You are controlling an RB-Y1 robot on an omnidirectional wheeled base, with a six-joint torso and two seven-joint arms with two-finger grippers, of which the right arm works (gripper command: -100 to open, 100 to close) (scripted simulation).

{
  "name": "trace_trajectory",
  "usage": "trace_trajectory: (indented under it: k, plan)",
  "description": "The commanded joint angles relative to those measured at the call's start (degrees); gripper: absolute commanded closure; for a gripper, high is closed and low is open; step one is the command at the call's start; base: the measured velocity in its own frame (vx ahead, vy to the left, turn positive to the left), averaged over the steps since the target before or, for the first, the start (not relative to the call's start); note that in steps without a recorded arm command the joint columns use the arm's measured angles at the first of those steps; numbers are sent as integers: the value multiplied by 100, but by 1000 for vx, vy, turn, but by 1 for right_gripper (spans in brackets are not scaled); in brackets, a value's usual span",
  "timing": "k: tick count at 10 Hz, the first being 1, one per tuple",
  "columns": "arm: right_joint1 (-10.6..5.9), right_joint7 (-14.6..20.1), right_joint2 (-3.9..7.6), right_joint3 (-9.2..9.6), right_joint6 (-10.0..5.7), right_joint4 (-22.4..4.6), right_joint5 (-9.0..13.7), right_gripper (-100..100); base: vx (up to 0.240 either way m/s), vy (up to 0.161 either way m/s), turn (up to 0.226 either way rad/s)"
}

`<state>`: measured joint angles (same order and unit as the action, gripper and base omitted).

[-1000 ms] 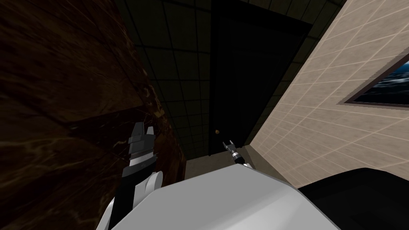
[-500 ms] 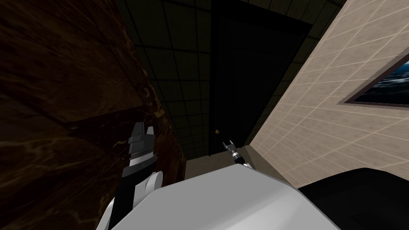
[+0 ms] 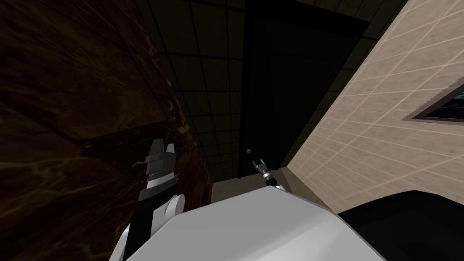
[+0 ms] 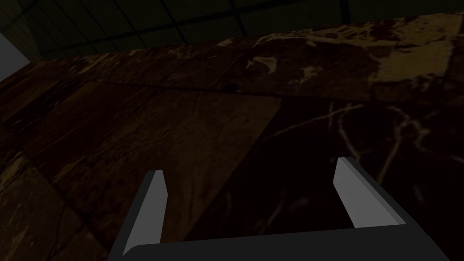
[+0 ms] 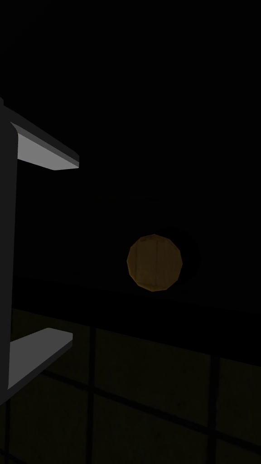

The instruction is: Pull the door open

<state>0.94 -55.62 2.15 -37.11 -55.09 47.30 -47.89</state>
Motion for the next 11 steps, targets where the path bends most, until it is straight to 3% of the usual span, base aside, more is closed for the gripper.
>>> trace_trajectory:
  k: [1,3,6,8,9,11]
  plan:
    - [0,-4,-54,0,8,1,9,-100,6,-1,21]
    - [0,-4,-54,0,8,1,9,-100,5,-38,-154]
    - [0,-4,-54,0,8,1,9,-100,26,24,93]
    - [0,-4,-54,0,8,1,9,-100,5,4,16]
    - [0,-4,-54,0,8,1,9,-100,-1,-77,-310]
    - [-2,-19,-19,-10,26,12,15,-100,24,25,95]
